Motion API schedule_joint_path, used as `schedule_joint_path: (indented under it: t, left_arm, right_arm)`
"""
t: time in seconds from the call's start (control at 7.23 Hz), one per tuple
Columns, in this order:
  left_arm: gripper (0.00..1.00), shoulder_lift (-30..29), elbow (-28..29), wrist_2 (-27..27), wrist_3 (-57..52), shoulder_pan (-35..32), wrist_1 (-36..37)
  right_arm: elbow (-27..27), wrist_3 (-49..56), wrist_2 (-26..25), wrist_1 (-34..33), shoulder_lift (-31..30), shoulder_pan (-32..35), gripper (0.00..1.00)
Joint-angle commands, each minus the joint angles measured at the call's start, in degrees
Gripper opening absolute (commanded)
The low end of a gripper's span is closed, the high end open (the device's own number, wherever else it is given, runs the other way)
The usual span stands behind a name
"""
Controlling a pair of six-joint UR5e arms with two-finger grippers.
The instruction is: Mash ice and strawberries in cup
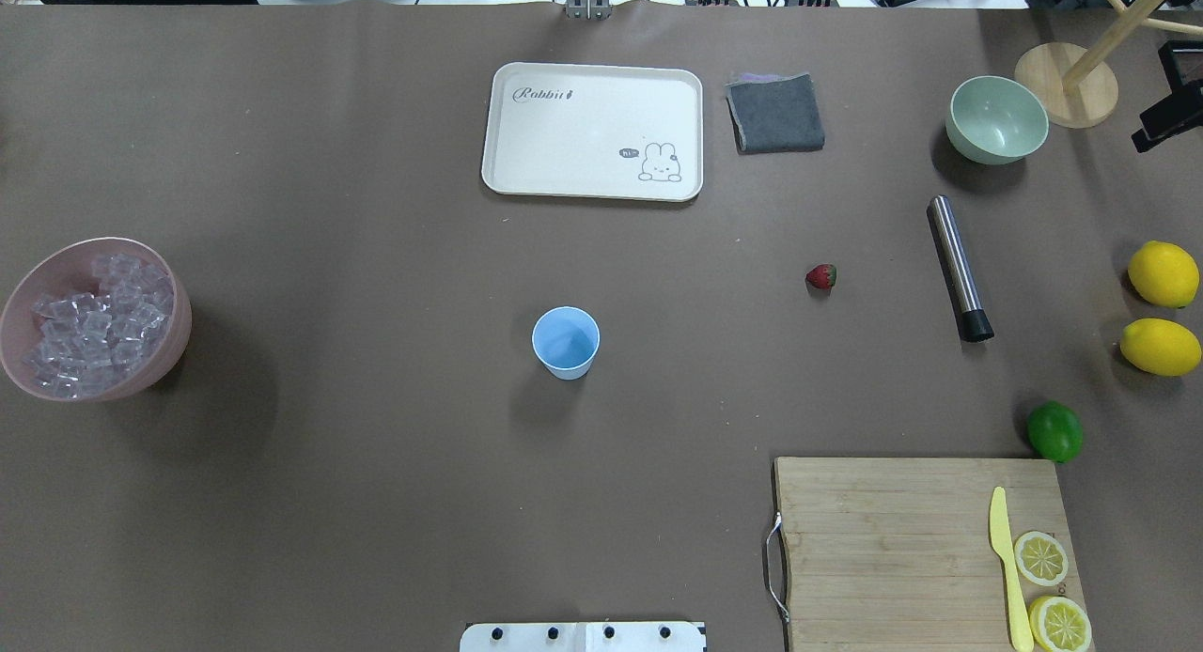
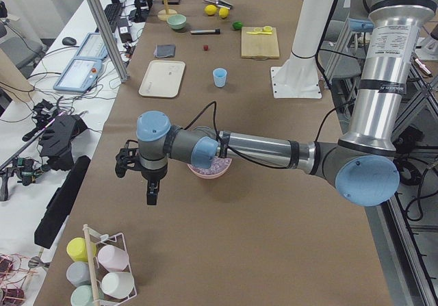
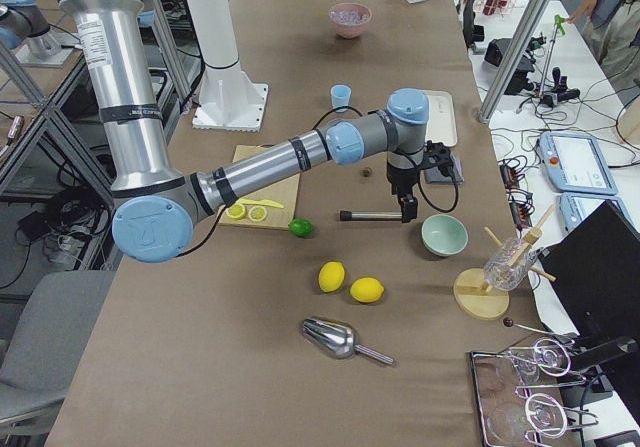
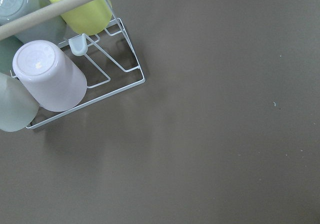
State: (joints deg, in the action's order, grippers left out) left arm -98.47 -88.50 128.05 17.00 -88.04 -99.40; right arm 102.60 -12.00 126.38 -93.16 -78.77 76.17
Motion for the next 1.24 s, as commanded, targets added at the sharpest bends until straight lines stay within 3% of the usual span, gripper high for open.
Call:
schedule_joint_path:
  t: [0.0,1.11]
  left_arm:
    - [0.98,0.55,-1.57,0.87,0.14,-0.28,-0.09]
    - [0.98,-3.04,-1.23,0.79,-0.12,0.5,-0.01]
  right_arm:
    - [0.23,0.04,-0.08,0.09,-0.07,0.03,1.0]
    - [1.28,-0.13,0.0,0.0,-0.51,0.03,1.0]
